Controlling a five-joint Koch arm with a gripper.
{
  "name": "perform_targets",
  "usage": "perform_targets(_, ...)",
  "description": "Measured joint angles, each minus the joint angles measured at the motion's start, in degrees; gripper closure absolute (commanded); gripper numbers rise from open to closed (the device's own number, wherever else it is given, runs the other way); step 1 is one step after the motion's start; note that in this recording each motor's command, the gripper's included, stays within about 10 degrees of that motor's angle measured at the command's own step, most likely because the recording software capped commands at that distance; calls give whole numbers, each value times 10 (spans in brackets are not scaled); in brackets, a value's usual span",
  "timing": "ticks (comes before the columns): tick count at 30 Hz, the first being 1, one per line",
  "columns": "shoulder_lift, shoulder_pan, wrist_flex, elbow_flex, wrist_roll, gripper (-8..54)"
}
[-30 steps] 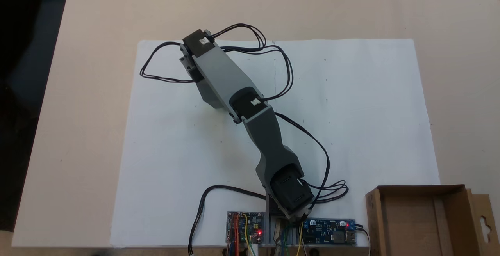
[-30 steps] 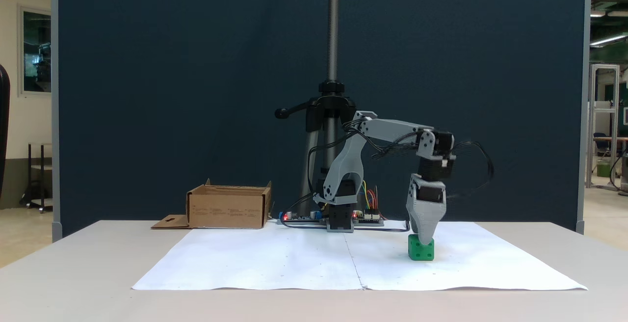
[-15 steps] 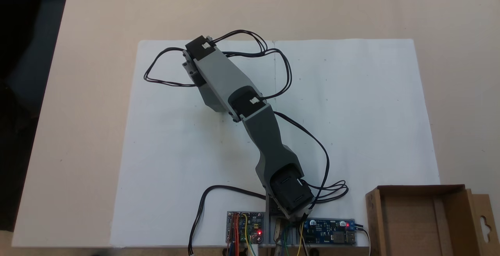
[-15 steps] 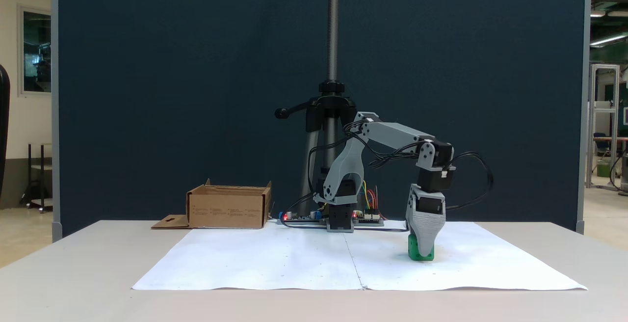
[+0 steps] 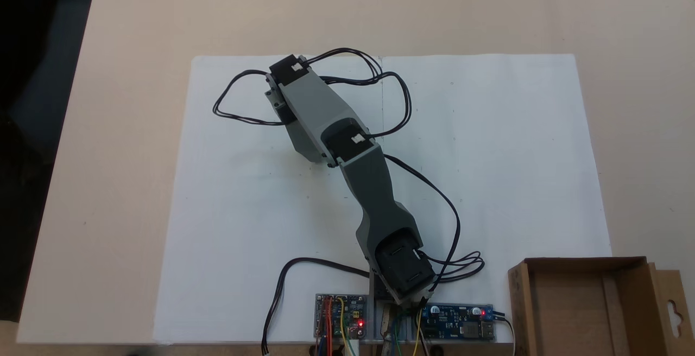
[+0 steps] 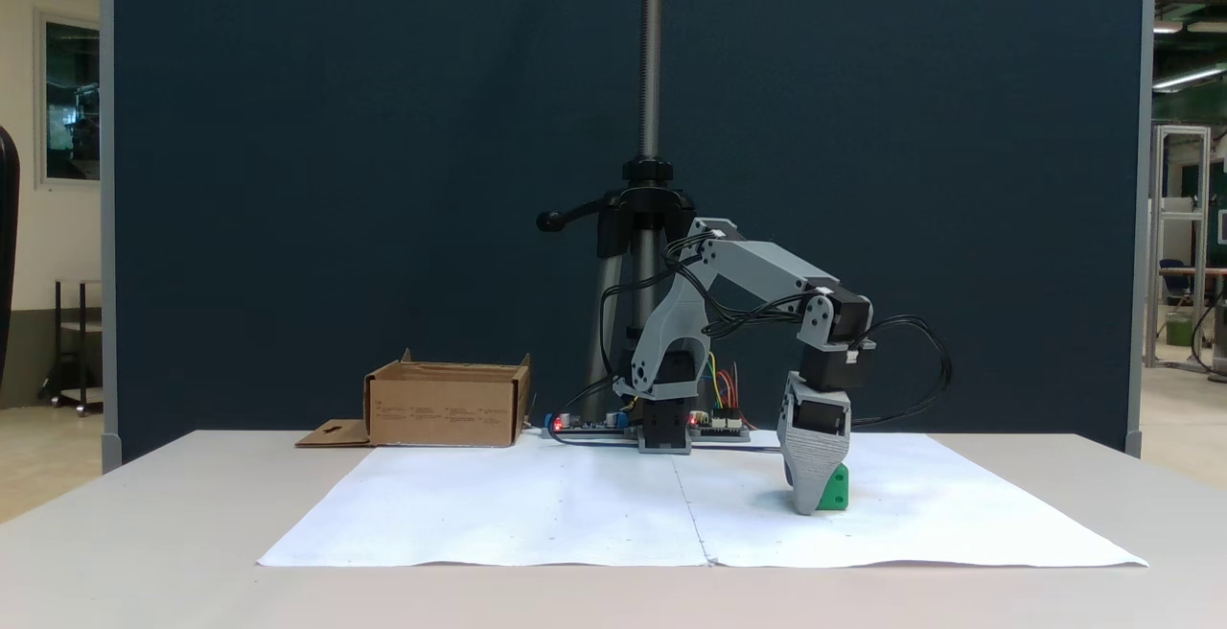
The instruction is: Grasp a green dice and put it in the bin.
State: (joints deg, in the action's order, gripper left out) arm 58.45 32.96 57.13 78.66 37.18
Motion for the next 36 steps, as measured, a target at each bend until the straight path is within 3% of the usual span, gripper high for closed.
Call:
perform_targets(30,8,35,-43,0,0,58)
perform_targets(36,17,42,-45,0,0,173)
